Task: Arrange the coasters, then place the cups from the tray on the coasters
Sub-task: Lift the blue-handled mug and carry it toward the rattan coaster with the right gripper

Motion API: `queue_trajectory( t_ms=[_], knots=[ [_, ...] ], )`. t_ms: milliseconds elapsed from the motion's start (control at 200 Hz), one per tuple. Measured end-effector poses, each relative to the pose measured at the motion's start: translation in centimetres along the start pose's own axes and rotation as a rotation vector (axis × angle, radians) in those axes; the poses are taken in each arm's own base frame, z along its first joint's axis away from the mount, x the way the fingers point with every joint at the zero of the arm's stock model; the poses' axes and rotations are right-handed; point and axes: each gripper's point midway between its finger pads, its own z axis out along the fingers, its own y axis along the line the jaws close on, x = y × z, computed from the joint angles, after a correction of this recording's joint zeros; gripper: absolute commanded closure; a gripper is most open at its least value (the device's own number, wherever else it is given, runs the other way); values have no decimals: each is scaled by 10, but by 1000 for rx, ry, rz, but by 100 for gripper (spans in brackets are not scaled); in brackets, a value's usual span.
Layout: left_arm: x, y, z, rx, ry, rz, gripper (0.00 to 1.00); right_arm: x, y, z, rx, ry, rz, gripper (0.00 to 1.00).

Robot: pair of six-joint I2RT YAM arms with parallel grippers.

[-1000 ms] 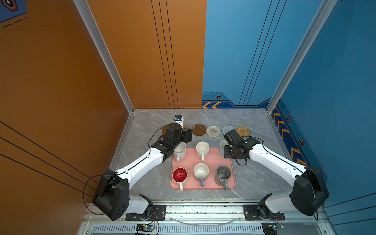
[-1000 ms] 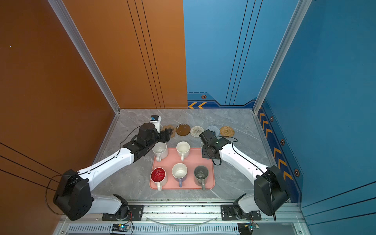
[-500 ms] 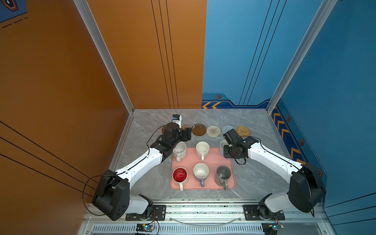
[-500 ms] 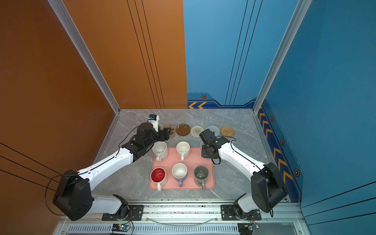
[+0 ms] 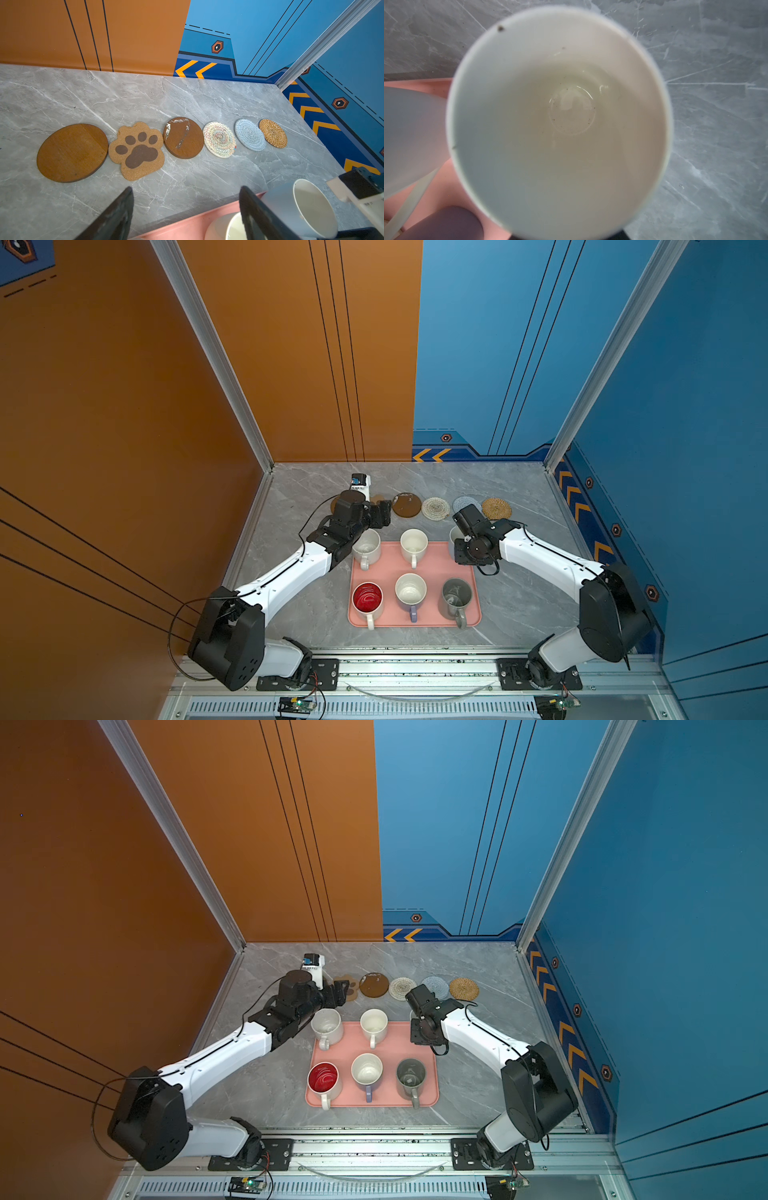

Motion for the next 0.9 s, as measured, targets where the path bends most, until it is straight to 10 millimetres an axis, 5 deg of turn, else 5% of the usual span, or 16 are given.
queue_trajectory(
  t_ms=[275, 556, 896],
  knots=[
    [-2, 0, 0, 0, -5, -3, 20, 3, -1, 7, 11, 23, -6, 75],
    [-2, 2, 0, 0, -6, -8, 20, 3, 0, 7, 10, 24, -20, 100],
    [3, 5, 1, -6, 4, -9, 20, 1, 1, 6, 10, 21, -23, 100]
  ],
)
